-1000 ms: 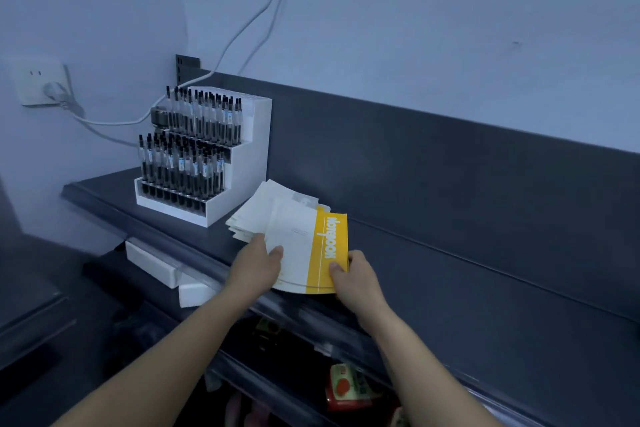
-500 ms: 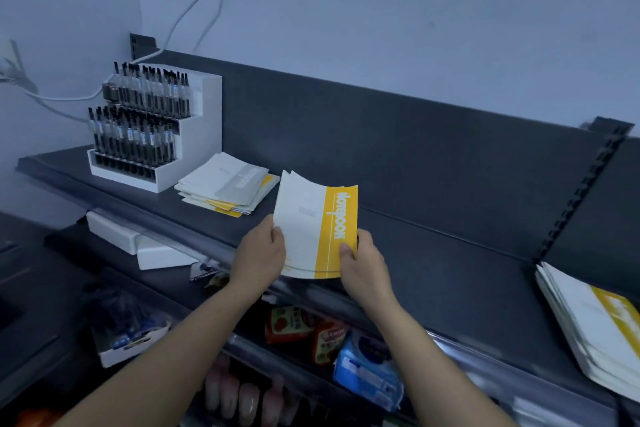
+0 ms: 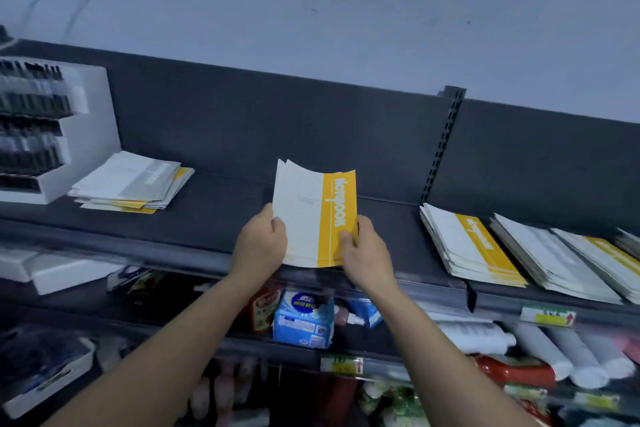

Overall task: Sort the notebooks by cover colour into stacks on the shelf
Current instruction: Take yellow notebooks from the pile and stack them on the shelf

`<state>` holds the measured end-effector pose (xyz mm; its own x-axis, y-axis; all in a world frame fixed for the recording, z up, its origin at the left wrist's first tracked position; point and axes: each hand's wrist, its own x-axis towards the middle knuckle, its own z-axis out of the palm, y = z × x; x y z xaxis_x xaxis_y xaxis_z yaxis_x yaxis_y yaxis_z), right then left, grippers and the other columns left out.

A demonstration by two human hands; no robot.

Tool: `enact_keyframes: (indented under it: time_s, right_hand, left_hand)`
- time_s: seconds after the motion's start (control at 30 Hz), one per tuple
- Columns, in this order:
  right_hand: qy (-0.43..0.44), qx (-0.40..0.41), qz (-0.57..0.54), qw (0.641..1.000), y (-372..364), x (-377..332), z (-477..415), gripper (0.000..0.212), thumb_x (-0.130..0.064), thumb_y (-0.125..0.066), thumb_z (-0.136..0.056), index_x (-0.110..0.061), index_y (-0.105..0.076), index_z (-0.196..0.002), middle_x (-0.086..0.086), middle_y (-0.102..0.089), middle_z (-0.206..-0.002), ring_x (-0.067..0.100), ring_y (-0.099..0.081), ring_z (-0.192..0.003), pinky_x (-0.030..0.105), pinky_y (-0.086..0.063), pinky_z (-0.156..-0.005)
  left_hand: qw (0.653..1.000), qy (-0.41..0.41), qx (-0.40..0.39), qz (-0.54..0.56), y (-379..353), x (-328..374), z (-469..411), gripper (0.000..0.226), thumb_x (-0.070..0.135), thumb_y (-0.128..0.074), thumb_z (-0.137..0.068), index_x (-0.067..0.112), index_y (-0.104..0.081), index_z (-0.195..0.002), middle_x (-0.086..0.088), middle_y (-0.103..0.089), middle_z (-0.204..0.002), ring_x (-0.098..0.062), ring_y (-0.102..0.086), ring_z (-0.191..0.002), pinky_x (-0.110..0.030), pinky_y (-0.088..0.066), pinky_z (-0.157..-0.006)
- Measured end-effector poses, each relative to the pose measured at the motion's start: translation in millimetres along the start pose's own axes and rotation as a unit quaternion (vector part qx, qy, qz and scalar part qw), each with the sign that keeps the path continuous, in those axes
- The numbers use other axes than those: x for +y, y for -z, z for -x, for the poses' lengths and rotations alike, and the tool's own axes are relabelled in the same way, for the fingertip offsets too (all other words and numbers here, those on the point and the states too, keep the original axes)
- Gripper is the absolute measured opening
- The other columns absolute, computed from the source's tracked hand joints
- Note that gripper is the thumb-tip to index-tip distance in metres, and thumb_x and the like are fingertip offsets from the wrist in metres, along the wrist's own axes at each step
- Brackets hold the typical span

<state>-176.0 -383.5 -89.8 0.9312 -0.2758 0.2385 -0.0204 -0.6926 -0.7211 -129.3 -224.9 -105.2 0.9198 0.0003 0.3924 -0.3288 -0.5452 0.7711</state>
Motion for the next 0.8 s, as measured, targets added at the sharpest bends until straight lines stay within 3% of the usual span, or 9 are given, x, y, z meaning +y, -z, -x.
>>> enact_keyframes:
  time_s: [0.3,0.47,0.6,0.8]
  right_hand:
    - [-0.033,0.046,0.022,0.998,76,54,16,0.021,-0.026,-0.040,-0.099,-0.011,-0.046,-0.114,0.010,-0.063,-0.102,0.033,-0.058,-0.091,0.046,-0.049,-0.082]
    - [-0.045,0.052,0.032,0.997,127,88,21,0.033,-0.024,-0.039,-0.102,-0.005,-0.041,-0.129,0.016,-0.060,-0.117,0.035,-0.057,-0.105,0.042,-0.046,-0.085]
    - [-0.050,0.061,0.045,0.996,168,120,21,0.034,-0.024,-0.039,-0.101,-0.004,-0.040,-0.130,0.016,-0.059,-0.117,0.036,-0.056,-0.106,0.041,-0.045,-0.085]
    - [-0.068,0.093,0.046,0.992,224,173,15,0.018,-0.021,-0.040,-0.099,-0.009,-0.046,-0.111,0.009,-0.062,-0.096,0.033,-0.057,-0.086,0.039,-0.044,-0.073]
  left_hand:
    - [0.998,-0.006,-0.059,0.017,-69,62,20,0.024,0.014,-0.030,-0.096,0.008,-0.052,-0.096,-0.007,-0.060,-0.084,-0.023,-0.053,-0.072,-0.034,-0.039,-0.062]
    - [0.997,-0.001,-0.071,0.024,-115,101,33,0.023,0.015,-0.028,-0.095,0.007,-0.050,-0.091,-0.010,-0.059,-0.081,-0.020,-0.047,-0.065,-0.033,-0.037,-0.060]
    - [0.996,0.004,-0.080,0.046,-155,135,44,0.024,0.015,-0.028,-0.095,0.007,-0.051,-0.092,-0.014,-0.060,-0.083,-0.020,-0.046,-0.065,-0.033,-0.037,-0.059]
    - [0.990,-0.006,-0.127,0.055,-209,190,55,0.024,0.015,-0.029,-0.093,0.009,-0.051,-0.095,-0.008,-0.061,-0.085,-0.022,-0.048,-0.066,-0.032,-0.036,-0.059]
